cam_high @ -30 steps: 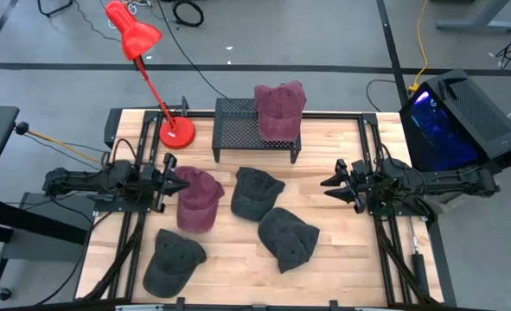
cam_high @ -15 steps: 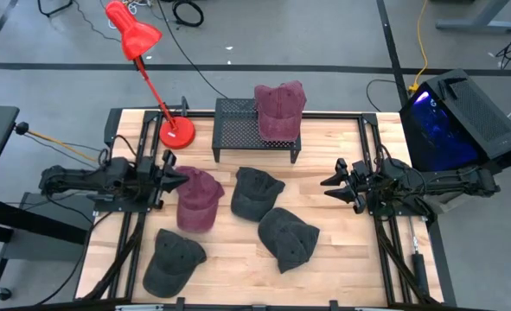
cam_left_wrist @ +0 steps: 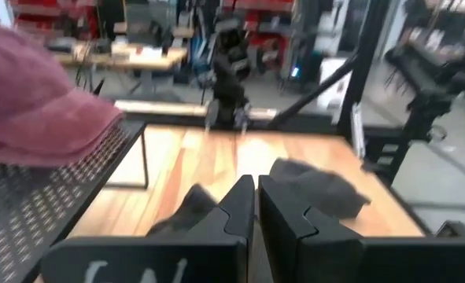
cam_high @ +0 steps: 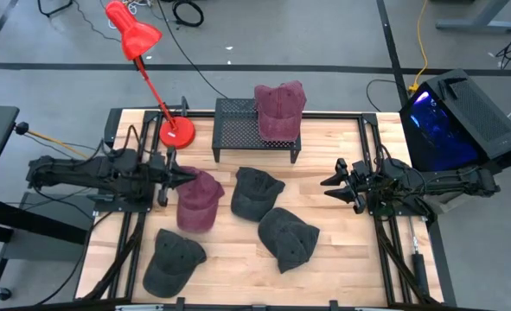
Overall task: Pick & Place hat
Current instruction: Stack the red cap on top of the red cap on the shelf
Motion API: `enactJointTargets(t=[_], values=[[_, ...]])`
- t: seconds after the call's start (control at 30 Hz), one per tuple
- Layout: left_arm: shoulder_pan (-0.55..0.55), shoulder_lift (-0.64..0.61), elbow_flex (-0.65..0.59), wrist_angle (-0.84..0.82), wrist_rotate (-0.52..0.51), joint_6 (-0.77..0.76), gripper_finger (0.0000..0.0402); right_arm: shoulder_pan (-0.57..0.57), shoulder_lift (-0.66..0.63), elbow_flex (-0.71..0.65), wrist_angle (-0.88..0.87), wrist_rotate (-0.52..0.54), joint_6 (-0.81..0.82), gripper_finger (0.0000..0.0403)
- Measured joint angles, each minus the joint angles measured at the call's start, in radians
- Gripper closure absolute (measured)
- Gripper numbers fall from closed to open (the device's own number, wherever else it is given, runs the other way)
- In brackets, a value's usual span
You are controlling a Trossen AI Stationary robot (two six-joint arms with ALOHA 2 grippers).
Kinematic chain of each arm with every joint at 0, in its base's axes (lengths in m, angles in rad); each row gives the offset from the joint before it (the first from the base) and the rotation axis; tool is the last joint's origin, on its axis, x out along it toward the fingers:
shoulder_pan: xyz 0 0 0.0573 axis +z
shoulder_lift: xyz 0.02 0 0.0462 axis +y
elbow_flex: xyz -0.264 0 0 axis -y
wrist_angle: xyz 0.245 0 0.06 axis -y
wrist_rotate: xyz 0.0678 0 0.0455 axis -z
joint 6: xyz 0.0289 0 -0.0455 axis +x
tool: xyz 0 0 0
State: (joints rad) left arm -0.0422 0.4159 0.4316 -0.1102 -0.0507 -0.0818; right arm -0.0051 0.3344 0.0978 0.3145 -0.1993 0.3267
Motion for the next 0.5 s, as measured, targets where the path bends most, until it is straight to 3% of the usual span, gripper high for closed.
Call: enactJointTargets(t=[0.27, 0.5], values=[[0.0, 0.149, 0.179, -0.213, -0.028, 0.0, 0.0374, 0.0, 0.0, 0.0, 0.0, 0.026, -0.067, 0.0241], [0.0, 0.199, 0.211, -0.246, -0.028, -0.005, 0.0374, 0.0, 0.0, 0.0, 0.006, 0.081, -0.174, 0.0241]])
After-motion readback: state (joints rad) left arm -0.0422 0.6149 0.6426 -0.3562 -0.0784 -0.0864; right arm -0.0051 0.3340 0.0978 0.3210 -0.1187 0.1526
